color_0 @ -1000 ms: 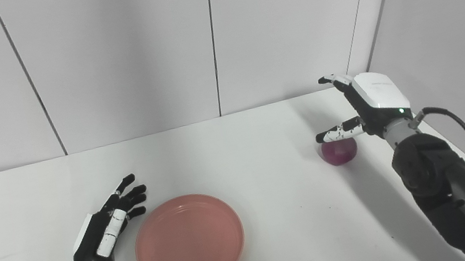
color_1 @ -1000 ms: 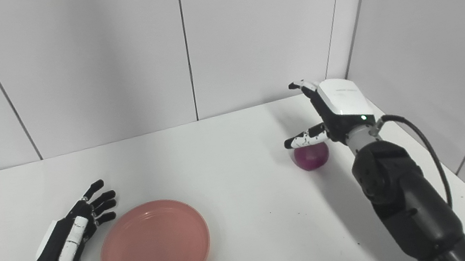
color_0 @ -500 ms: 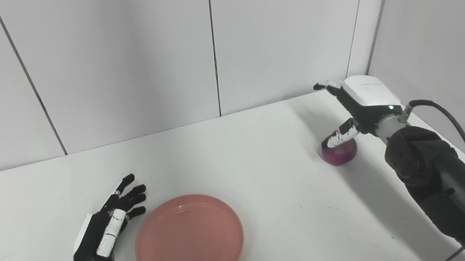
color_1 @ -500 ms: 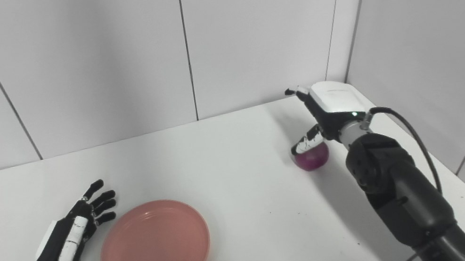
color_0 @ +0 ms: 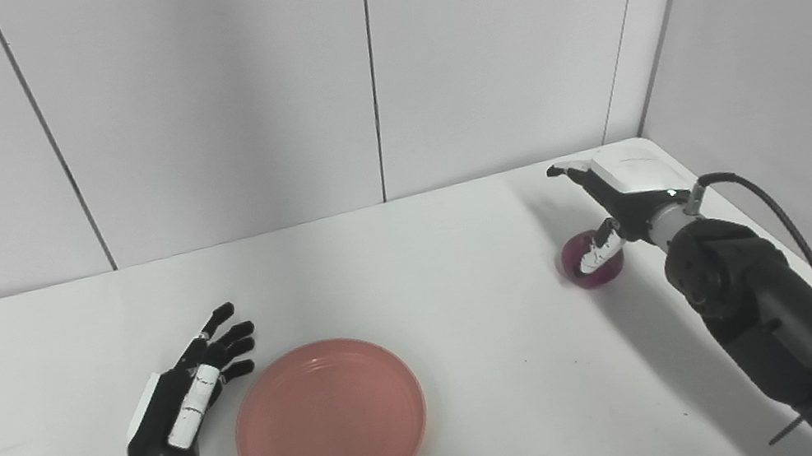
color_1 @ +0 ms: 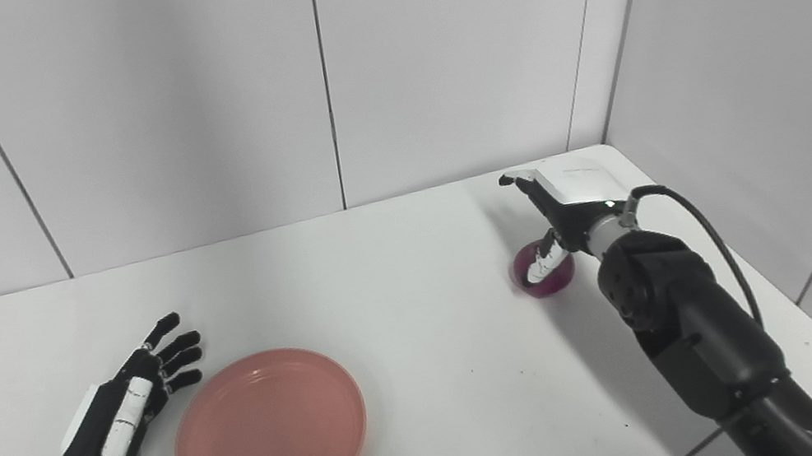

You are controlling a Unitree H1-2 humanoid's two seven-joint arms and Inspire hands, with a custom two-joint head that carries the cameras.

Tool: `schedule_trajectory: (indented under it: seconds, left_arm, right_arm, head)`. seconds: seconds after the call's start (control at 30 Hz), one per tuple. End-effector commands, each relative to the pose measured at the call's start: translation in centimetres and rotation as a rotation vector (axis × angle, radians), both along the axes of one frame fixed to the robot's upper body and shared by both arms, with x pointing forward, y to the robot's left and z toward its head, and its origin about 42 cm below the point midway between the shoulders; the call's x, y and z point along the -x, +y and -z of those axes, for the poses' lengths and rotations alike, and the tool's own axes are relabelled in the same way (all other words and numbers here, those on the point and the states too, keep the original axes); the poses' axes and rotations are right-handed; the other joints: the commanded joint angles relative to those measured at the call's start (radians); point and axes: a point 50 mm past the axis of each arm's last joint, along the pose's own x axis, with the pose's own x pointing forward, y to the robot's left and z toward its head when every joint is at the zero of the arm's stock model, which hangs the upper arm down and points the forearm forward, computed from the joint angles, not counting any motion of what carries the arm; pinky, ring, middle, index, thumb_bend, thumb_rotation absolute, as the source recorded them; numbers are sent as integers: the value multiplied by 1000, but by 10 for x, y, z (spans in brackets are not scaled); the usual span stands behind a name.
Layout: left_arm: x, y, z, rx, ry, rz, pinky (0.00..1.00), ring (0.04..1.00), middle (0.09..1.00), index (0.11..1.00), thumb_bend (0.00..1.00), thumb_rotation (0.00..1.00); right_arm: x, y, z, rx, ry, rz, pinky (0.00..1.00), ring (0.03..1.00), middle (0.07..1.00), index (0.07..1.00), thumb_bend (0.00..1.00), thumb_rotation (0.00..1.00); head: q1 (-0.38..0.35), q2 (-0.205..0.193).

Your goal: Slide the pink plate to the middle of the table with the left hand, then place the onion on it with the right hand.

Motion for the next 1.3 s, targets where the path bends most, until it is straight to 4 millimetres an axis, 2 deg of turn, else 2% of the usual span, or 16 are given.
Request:
schedule_trajectory:
  seconds: [0.0, 0.1, 0.27, 0.5, 0.73, 1.27]
  left_arm:
    - [2, 0, 11, -9, 49, 5, 845, 860, 851, 895, 791, 860]
    - [2, 0, 11, -12, 47, 7, 841, 856, 849, 897, 765, 864]
    - [1, 0, 11, -13, 47, 8, 844, 857, 850, 896, 776, 860]
    - [2, -1, 12, -16, 49, 11, 842, 858, 850, 898, 754, 861]
    - [3, 0, 15, -12, 57, 9, 848, 861, 849, 896, 757, 857]
    - [4, -1, 17, -17, 58, 12, 828, 852, 842, 887, 765, 858]
  right_arm:
    - [-10, -7, -34, 25, -75, 8, 597, 832, 913, 873, 1000, 197]
    - [-10, -7, -31, 19, -58, 4, 597, 827, 914, 873, 1000, 205]
    - [-11, -8, -27, 30, -28, 1, 588, 792, 886, 863, 1000, 214]
    - [-12, -10, -20, 13, 19, 8, 645, 759, 816, 822, 1000, 208]
    - [-13, -11, -14, 12, 40, 8, 641, 768, 823, 811, 1000, 202]
    - [-14, -17, -16, 42, 83, 33, 660, 787, 841, 806, 1000, 179]
  head:
    - [0, 1]
    - [0, 0]
    - [2, 0]
    - [3, 2]
    - [6, 2]
    - [3, 5]
